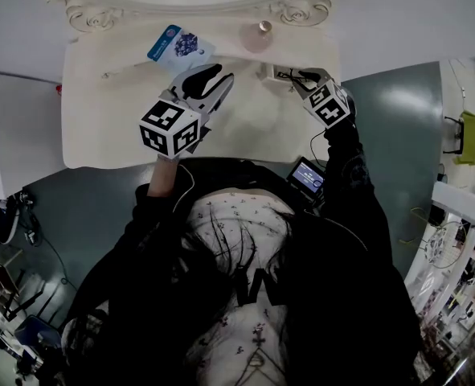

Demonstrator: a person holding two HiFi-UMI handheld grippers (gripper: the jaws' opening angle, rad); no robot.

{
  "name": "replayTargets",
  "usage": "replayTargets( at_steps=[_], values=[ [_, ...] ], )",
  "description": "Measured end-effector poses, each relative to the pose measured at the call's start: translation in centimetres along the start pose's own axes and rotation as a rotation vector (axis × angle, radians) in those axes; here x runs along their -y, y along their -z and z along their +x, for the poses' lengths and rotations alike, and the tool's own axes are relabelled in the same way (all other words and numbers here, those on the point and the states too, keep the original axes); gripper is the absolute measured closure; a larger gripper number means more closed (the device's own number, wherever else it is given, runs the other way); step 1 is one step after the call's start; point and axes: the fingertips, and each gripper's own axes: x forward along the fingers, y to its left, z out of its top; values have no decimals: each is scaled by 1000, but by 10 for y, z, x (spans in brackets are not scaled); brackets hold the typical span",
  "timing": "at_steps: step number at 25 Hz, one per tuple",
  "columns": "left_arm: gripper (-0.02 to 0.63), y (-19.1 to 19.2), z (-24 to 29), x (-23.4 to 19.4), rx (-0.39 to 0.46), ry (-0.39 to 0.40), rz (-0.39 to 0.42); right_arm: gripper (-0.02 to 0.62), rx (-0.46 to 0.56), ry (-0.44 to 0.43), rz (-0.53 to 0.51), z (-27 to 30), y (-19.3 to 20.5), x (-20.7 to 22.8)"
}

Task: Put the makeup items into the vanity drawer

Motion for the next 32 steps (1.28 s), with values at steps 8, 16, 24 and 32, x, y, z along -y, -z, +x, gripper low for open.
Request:
replayTargets(
  at_steps=[8,16,24,32],
  values=[
    [483,1,5,12,-8,7,16,492,109,76,54,-25,-15,-2],
    [483,4,17,37,-30,28,45,494,335,148,173,-74,-51,-14],
    [483,15,26,73,-50,45,76,495,526,163,282,-127,-72,-34],
    [483,34,20,117,-52,13,87,495,568,66,349,-150,-50,-84]
  ],
)
